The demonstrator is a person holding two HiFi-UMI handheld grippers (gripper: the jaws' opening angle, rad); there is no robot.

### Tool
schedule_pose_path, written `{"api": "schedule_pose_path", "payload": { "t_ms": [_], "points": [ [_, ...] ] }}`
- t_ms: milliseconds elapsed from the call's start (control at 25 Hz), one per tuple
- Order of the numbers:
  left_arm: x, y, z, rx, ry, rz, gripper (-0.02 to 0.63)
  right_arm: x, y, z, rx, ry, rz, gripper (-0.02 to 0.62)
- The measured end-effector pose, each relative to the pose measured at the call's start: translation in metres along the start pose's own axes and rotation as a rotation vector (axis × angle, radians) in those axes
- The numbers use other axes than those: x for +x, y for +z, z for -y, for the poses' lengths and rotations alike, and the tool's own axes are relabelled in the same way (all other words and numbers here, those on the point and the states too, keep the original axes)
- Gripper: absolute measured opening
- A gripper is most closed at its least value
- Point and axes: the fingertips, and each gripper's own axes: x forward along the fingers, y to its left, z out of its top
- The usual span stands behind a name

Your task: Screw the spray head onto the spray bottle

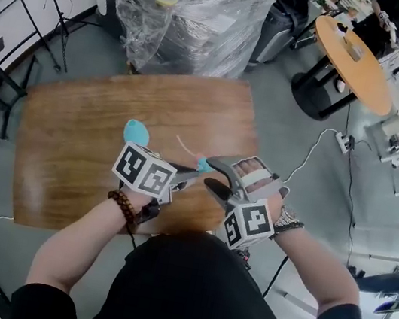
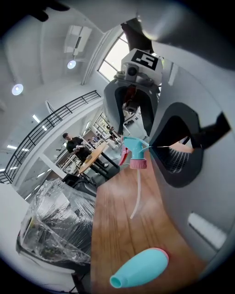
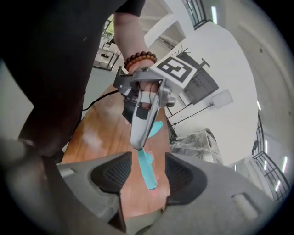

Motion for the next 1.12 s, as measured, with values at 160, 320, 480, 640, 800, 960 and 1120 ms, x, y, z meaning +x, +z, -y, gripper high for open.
{"api": "schedule_pose_path", "payload": {
  "t_ms": [160, 320, 480, 640, 800, 960, 1120],
  "points": [
    [-0.009, -0.003, 0.012, -0.006, -0.084, -0.011, 0.021, 0.011, 0.004, -0.003, -0.079, 0.046, -0.044, 0.208],
    [-0.015, -0.003, 0.019, -0.016, -0.139, -0.007, 0.021, 0.018, 0.004, -0.007, -0.147, 0.081, -0.076, 0.207],
    [-0.019, -0.004, 0.026, -0.02, -0.186, -0.014, 0.023, 0.024, 0.005, -0.009, -0.206, 0.094, -0.088, 0.202],
    [-0.023, -0.005, 0.032, -0.025, -0.216, -0.016, 0.022, 0.024, 0.008, -0.007, -0.239, 0.095, -0.096, 0.15],
    [-0.026, -0.004, 0.032, -0.029, -0.23, -0.014, 0.023, 0.025, 0.01, -0.006, -0.258, 0.094, -0.09, 0.12],
    [-0.028, -0.007, 0.03, -0.041, -0.239, -0.013, 0.03, 0.026, 0.012, -0.007, -0.242, 0.113, -0.089, 0.118],
    [-0.035, -0.013, 0.021, -0.032, -0.206, 0.0, 0.191, 0.028, 0.012, -0.006, -0.19, 0.133, -0.091, 0.118]
  ]
}}
